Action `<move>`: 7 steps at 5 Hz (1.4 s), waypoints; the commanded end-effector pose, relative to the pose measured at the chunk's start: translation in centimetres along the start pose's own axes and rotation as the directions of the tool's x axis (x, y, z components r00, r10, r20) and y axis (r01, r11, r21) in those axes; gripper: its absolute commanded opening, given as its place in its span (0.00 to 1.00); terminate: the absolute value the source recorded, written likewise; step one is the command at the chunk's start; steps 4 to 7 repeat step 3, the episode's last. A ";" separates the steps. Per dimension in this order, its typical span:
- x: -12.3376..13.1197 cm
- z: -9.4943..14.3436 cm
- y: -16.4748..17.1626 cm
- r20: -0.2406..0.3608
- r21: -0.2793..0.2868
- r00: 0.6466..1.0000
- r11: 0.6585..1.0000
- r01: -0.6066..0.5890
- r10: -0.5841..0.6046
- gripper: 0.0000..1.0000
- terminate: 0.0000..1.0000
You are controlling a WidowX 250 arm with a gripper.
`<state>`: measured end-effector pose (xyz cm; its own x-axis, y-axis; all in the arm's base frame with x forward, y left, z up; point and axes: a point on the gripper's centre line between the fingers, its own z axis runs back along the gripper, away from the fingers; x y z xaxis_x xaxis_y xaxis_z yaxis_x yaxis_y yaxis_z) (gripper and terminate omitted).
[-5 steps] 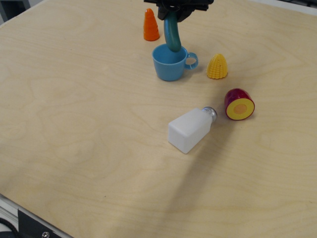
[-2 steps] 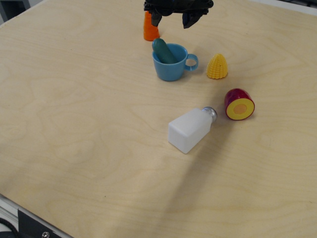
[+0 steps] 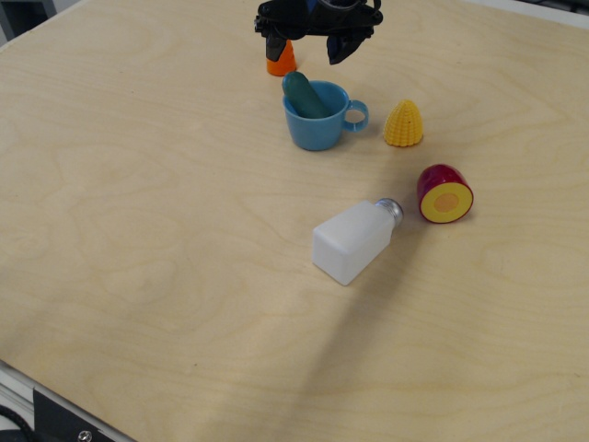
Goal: Put cucumber in cup
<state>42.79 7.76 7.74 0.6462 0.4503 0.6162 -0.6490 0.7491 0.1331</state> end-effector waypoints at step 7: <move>2.7 4.1 0.9 0.014 -0.056 0.999 0.998 -0.041 0.041 1.00 1.00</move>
